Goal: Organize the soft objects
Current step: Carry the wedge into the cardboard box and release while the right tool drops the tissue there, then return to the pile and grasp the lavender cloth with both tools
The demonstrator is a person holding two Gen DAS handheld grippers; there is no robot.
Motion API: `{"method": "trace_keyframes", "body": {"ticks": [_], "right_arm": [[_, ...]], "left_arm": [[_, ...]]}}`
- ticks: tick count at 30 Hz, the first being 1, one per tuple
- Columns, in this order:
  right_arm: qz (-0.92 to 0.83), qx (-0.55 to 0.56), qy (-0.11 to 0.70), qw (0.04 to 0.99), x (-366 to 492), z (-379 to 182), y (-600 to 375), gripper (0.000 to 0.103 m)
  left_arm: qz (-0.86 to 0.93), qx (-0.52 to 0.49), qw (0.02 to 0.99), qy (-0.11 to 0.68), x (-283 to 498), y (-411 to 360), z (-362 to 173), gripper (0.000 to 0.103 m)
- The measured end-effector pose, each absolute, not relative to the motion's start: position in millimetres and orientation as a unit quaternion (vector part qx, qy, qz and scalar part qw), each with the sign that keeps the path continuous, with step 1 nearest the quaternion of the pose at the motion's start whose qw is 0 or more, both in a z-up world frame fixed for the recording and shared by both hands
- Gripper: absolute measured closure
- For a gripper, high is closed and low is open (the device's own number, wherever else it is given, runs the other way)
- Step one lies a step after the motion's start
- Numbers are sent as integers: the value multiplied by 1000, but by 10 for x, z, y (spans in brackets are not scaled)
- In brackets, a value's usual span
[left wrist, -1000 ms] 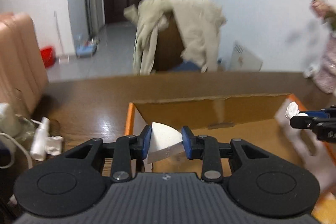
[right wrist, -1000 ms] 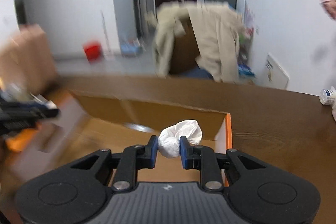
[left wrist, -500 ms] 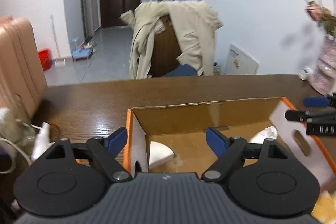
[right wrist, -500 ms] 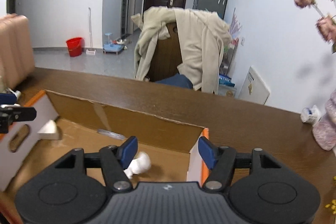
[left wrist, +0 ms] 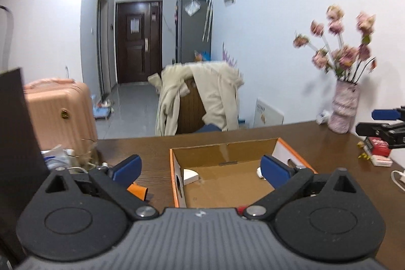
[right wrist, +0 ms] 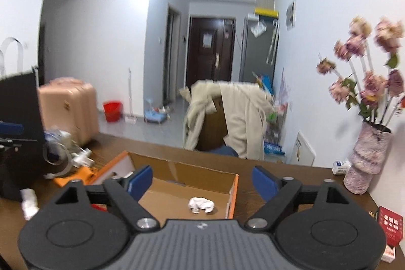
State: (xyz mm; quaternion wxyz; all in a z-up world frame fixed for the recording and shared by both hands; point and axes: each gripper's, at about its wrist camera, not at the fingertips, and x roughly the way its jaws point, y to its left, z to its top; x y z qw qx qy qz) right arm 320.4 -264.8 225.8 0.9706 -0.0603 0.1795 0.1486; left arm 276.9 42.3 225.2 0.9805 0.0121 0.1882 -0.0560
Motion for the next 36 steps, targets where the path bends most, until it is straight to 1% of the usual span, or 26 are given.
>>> {"method": "trace_keyframes", "body": {"ticks": [3, 4, 5, 6, 7, 10, 12, 13, 17, 22, 26, 32, 36], "right_arm": [[167, -57, 150, 973, 2659, 2242, -2716, 14], [177, -67, 136, 973, 2451, 2204, -2735, 11], [180, -73, 122, 973, 2302, 2156, -2744, 5], [175, -77, 107, 976, 2135, 2078, -2749, 1], [163, -86, 90, 979, 1946, 1969, -2754, 0], [139, -98, 64, 983, 1555, 1617, -2713, 0], [146, -103, 75, 981, 1432, 1387, -2681, 0], [152, -107, 84, 979, 1387, 1265, -2665, 0], [150, -62, 137, 977, 1246, 856, -2587, 0], [189, -106, 158, 963, 1161, 517, -2350, 0], [196, -97, 165, 962, 1179, 474, -2287, 0], [184, -94, 171, 963, 1232, 461, -2343, 0], [178, -47, 183, 966, 1329, 506, -2419, 3]], "left_arm": [[-51, 22, 986, 159, 2274, 452, 2208, 0], [-49, 23, 989, 141, 2079, 443, 2139, 0], [-48, 22, 991, 125, 1893, 427, 2048, 0], [-46, 19, 992, 113, 1735, 402, 1944, 0], [-46, 17, 993, 104, 1594, 375, 1842, 0], [-41, 16, 995, 88, 1291, 364, 1526, 0], [-67, 11, 994, 80, 1124, 398, 1289, 0], [-68, 4, 994, 89, 1077, 401, 1168, 0], [-64, -6, 989, 135, 960, 325, 831, 0], [-72, 21, 985, 154, 957, 170, 636, 0], [-76, 25, 985, 150, 993, 145, 628, 0], [-73, 24, 979, 189, 1113, 139, 521, 0], [-64, 3, 979, 192, 1289, 231, 532, 0]]}}
